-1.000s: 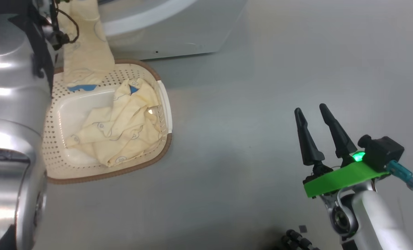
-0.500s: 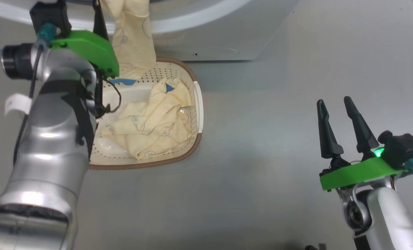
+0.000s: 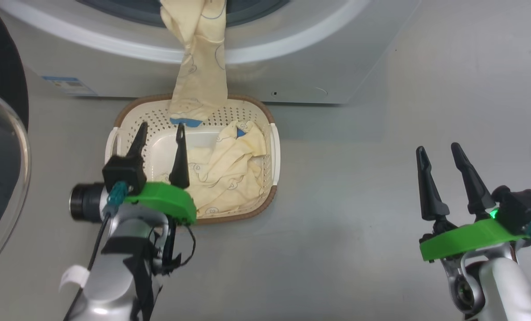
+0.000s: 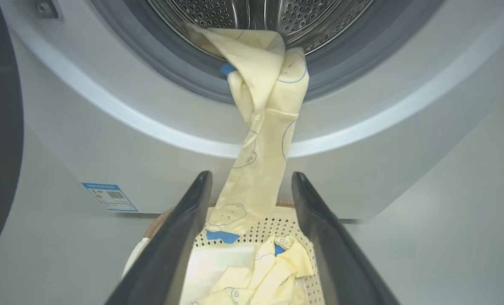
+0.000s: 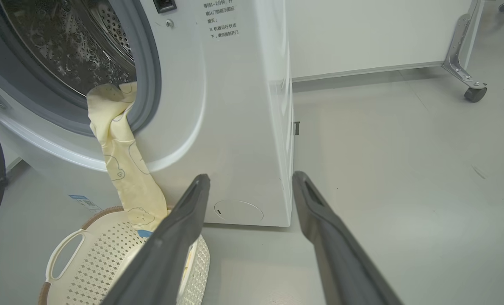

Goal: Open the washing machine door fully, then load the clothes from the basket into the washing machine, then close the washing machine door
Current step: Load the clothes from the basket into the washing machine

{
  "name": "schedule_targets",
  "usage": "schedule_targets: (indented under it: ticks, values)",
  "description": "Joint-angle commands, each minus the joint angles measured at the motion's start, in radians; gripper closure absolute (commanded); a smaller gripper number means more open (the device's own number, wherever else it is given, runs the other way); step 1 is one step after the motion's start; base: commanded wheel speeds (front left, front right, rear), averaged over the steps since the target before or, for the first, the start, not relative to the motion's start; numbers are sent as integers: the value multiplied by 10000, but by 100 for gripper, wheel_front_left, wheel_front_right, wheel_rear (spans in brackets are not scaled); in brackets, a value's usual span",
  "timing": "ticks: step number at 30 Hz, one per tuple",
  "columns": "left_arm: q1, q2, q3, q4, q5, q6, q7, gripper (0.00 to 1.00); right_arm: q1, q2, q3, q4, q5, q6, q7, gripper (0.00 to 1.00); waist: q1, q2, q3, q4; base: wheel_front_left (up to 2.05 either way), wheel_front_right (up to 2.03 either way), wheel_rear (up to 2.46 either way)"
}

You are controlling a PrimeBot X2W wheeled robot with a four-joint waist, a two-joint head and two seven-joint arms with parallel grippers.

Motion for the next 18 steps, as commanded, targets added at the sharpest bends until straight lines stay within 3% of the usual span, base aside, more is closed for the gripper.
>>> schedule_targets:
  ticks: [1, 6, 18]
  values:
    - [348, 326, 404, -475, -29, 126, -67, 0, 169, -176, 168, -338, -101, -29, -95, 0, 1, -1, -101, 54, 0, 0, 0]
    - [1823, 458, 679, -1452, 25, 184, -67, 0, 312, -257, 109, -368, -123, -29, -95, 0, 1, -1, -313, 75, 0, 0, 0]
    - [4198, 446, 1407, -2955, 195, -207, -68, 0, 602, -250, 44, -476, -178, -29, -95, 0, 1, -1, -631, -98, 0, 0, 0]
